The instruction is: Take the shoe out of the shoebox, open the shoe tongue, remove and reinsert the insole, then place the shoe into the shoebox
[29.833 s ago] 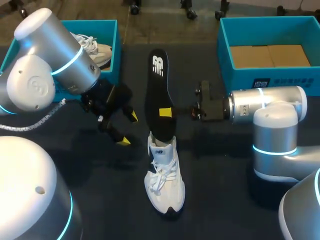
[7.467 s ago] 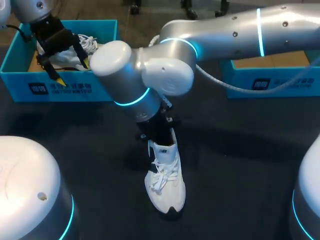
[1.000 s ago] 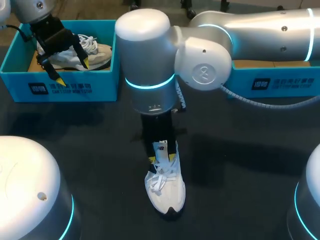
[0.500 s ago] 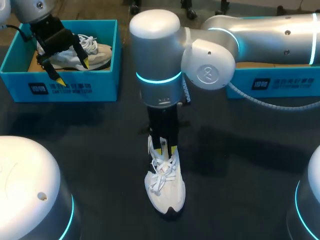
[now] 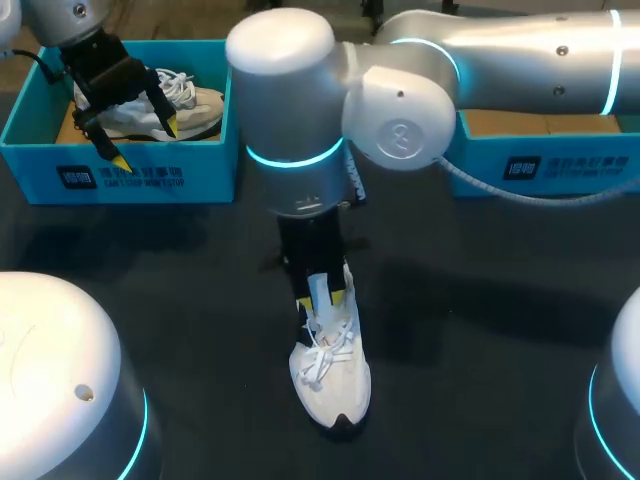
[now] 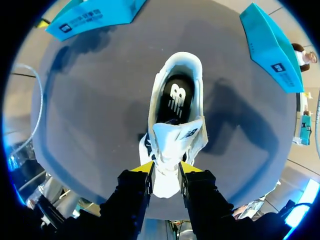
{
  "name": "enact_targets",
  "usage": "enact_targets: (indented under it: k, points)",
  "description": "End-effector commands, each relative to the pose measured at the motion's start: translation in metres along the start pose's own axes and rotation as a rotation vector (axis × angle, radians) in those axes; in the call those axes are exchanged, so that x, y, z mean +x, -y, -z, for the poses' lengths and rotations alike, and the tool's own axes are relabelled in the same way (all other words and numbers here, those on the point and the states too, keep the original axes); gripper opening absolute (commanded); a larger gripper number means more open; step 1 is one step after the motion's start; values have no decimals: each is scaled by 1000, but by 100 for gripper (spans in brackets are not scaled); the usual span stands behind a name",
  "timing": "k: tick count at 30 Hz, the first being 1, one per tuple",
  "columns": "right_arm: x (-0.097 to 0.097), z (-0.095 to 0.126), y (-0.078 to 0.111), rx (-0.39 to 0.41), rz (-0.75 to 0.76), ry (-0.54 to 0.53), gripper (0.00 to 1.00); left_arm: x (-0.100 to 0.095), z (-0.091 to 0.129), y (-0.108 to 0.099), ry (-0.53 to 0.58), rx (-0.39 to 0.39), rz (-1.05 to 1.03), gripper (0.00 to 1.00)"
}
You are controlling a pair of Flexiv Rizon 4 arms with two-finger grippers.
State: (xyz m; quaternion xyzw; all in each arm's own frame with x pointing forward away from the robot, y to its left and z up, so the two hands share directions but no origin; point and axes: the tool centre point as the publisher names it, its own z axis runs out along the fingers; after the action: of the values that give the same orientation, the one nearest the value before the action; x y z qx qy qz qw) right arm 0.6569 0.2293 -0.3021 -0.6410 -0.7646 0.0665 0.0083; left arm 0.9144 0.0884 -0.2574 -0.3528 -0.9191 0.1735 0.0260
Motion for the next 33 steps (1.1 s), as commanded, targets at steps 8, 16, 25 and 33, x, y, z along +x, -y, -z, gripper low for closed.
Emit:
enact_targets:
  k: [8,16,25,33]
  points:
    - [-5,-28,-20,-2,-23,9,31,-1,0,-1,-3,-1,-1,100]
    - [-6,-23,-26,-52,-50,46,26,-1,0,-1,-3,-1,-1,100]
    - [0,-17,-35,-43,16,40,27,-1,0,-1,-3,-1,-1,100]
    - [-20,13,-40,-130,358,-60,28,-1,0,-1,-3,-1,-1,100]
